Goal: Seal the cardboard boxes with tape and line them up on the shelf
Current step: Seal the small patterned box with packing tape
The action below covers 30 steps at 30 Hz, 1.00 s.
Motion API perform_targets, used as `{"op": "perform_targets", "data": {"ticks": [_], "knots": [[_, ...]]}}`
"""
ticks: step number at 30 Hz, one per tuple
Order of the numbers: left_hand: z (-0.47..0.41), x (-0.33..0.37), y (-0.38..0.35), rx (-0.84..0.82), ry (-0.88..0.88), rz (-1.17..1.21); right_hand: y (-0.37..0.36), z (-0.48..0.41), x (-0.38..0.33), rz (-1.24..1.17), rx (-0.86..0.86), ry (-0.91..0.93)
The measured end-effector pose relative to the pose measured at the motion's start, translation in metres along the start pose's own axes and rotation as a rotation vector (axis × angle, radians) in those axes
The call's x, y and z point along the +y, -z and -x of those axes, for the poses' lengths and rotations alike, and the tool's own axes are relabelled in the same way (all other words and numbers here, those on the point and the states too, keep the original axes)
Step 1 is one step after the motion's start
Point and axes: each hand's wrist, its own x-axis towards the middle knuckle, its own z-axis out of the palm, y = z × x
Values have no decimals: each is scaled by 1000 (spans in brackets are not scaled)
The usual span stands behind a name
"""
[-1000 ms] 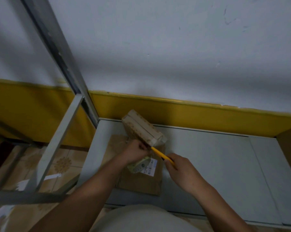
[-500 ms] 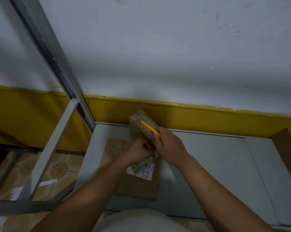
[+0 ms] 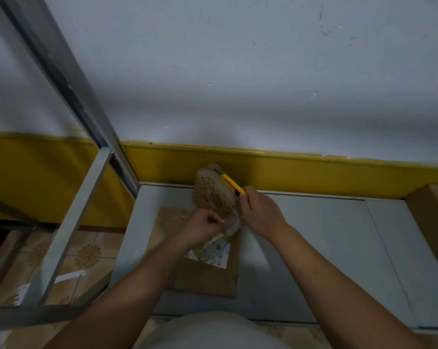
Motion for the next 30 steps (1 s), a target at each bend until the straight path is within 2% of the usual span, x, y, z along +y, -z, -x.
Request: {"op": "perform_targets", "data": {"ticks": [10,16,20,26,30], "knots": [[12,-7,-14,49,-46,-154,-8,5,2,-31,50,17],[16,-6,-18,96,-81,22,-8,8,-1,-14,49,9],[20,3,-13,112,-190,27,-5,6,0,-74,34,-2],[17,8,-13,63,-233,-73,2,6,-3,-267,3,-61],[17,11,-11,48,-217,-90,27,32,-9,-312,96,-39]]}}
